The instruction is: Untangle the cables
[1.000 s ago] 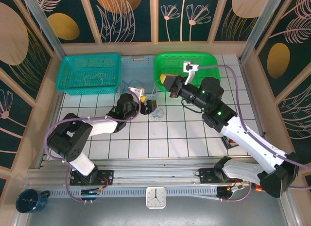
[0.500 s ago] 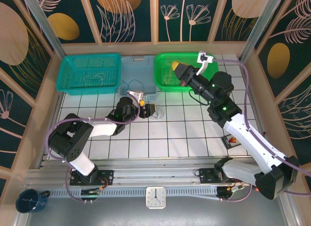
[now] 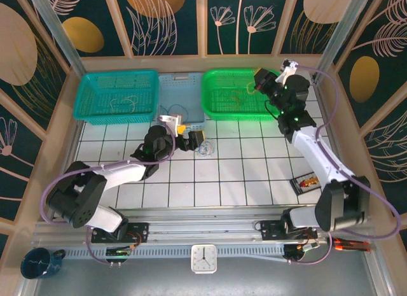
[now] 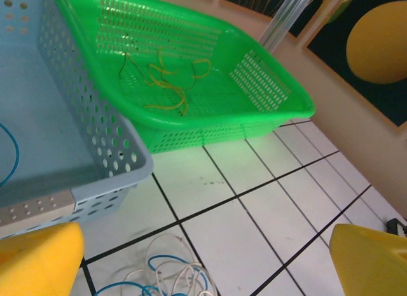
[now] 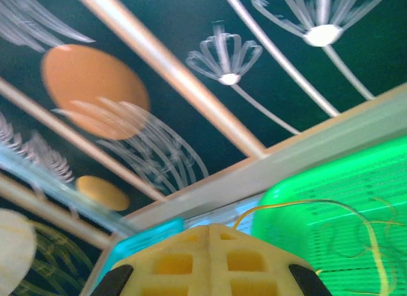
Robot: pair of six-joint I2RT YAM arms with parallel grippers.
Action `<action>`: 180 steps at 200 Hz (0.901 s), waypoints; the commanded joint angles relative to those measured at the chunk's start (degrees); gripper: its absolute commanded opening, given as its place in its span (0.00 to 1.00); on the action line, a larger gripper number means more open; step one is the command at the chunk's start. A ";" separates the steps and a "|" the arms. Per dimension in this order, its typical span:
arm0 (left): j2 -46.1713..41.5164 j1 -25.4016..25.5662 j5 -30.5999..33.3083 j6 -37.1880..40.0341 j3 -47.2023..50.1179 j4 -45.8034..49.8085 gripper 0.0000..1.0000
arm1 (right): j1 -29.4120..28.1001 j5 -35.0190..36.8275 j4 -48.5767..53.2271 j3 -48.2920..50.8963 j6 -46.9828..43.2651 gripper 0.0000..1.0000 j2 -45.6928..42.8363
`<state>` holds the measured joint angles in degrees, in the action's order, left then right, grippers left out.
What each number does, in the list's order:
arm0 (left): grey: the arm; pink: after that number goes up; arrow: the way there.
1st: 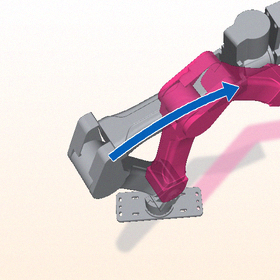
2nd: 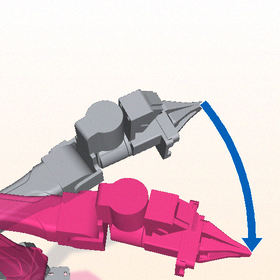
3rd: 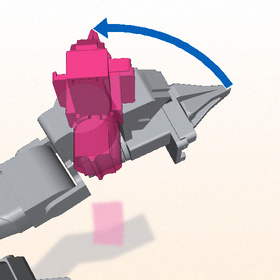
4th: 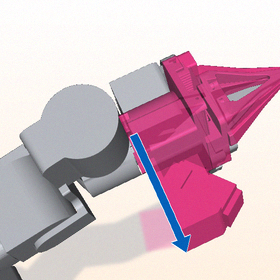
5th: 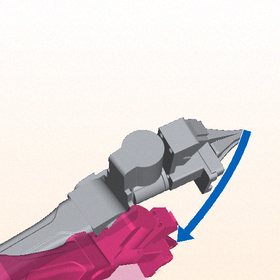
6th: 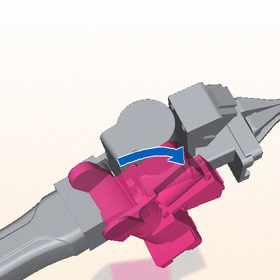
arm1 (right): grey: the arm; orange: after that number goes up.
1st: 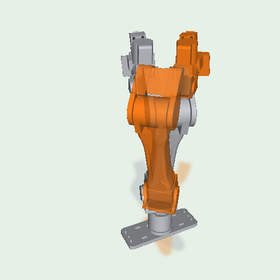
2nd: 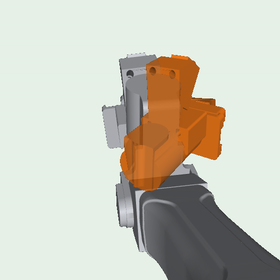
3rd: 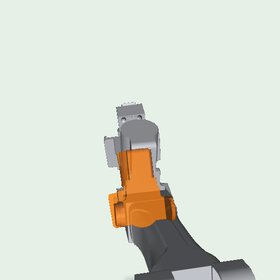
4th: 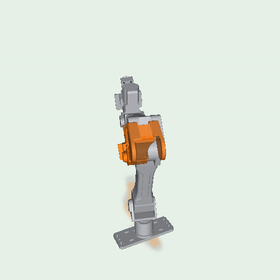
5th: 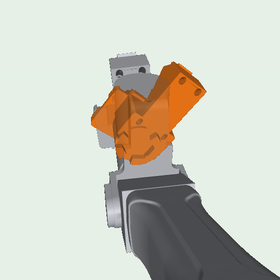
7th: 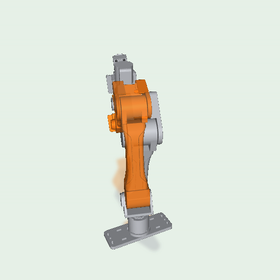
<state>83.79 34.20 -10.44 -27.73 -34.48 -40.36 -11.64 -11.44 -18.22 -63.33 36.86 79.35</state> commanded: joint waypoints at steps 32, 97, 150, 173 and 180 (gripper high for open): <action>-3.99 0.42 -1.25 -2.20 -1.29 1.07 0.99 | 5.56 1.15 -2.52 -6.37 1.57 0.00 11.98; -5.43 0.38 -1.07 -3.00 -1.90 1.51 0.99 | 7.51 -3.50 1.03 -17.04 -1.59 0.42 23.85; -5.01 0.42 -0.86 -3.47 -1.58 0.82 0.99 | 6.92 -5.74 -1.37 -10.41 -2.04 0.49 17.94; -4.56 0.41 -0.60 -3.84 -1.33 0.47 0.99 | 5.58 -6.53 -3.21 -4.33 -1.84 0.49 13.54; -4.56 0.41 -0.40 -3.98 -1.10 0.30 0.99 | 5.04 -6.60 -3.66 -2.52 -1.79 0.49 12.24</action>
<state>79.59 34.20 -10.61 -30.44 -34.94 -38.74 -4.86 -16.21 -18.24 -70.43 35.94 97.38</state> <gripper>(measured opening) 0.988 0.488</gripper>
